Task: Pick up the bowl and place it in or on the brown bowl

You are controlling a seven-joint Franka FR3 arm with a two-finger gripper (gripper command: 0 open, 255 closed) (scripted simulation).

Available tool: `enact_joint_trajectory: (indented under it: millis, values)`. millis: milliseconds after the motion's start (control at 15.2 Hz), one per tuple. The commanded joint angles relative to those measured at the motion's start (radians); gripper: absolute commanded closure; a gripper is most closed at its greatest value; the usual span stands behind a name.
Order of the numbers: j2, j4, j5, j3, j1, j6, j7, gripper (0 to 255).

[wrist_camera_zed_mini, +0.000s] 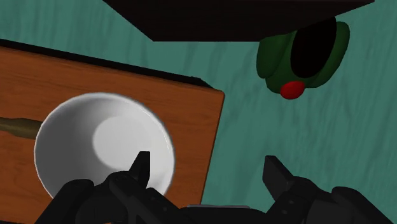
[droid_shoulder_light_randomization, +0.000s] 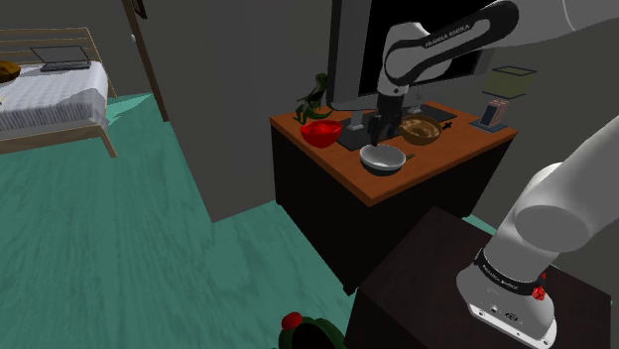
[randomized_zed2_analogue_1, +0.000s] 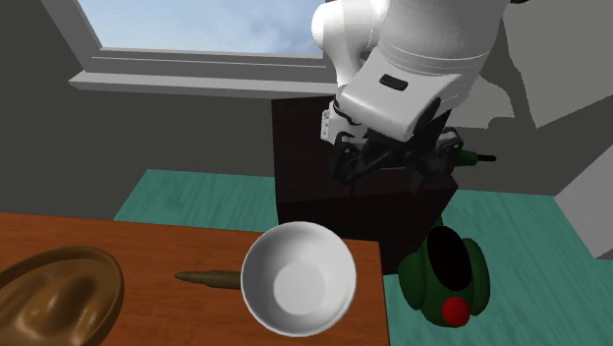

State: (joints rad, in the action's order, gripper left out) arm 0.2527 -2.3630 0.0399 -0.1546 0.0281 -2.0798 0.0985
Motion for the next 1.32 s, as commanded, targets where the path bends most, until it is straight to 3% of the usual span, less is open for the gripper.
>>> enact_joint_trajectory:
  millis: [0,396,858,1254]
  values:
    - [-0.08,0.025,-0.001,-0.006,0.002,-0.057,0.002,0]
    - [-0.296,0.121,-0.011,-0.027,0.016,-0.179,0.023,0]
    - [-0.355,0.087,-0.024,-0.027,0.019,-0.271,0.032,0]
    - [-0.36,0.085,-0.025,-0.027,0.019,-0.279,0.033,0]
